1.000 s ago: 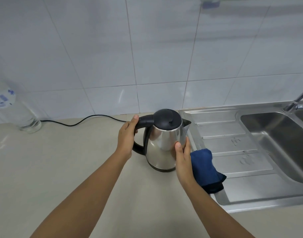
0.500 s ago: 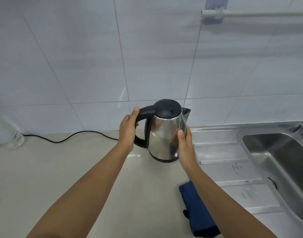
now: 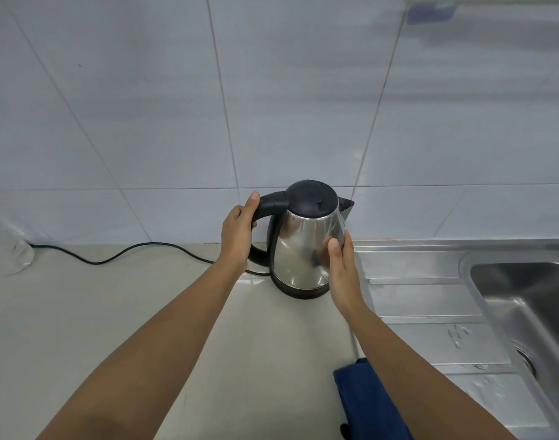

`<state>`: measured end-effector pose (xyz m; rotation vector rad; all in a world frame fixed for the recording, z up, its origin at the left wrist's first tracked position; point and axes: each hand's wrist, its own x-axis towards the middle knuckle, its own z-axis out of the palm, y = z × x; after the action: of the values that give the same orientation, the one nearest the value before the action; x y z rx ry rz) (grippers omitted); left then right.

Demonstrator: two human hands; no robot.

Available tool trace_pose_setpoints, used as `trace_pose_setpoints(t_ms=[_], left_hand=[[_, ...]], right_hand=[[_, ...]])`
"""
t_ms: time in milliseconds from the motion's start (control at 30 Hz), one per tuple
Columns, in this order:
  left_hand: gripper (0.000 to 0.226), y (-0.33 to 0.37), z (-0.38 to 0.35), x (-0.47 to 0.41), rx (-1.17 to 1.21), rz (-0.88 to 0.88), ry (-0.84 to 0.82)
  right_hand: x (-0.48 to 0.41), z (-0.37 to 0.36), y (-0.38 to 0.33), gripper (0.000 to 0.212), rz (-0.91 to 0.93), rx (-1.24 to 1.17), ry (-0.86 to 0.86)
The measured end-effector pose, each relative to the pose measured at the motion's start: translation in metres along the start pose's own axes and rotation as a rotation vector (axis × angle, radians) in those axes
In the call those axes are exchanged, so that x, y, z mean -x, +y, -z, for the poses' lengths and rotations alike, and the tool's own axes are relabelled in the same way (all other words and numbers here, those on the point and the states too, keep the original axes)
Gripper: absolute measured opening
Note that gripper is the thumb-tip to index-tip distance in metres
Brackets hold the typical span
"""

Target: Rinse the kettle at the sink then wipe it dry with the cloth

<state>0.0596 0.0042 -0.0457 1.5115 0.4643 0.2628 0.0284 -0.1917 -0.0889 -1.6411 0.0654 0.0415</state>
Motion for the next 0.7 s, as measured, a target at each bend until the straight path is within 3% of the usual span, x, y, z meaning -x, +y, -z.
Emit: trace_pose_setpoints(t_ms=[167,367,700], left_hand=[[0.063,-0.001,-0.003,-0.005,-0.026,-0.012,-0.002],[0.048,-0.009,-0.009,-0.005,-0.061,-0.017,0.002],[0.066,0.003,-0.001,0.01,-0.219,-0.016,-0.06]], right_hand=[[-0.008,0.003,0.003,0.091,-0.007,0.012,-0.01],[-0.009,0.005,0.012,0.078,-0.031,0.017,-0.018],[0.002,0.008,0.017,0.087,-0.119,0.106,-0.046]])
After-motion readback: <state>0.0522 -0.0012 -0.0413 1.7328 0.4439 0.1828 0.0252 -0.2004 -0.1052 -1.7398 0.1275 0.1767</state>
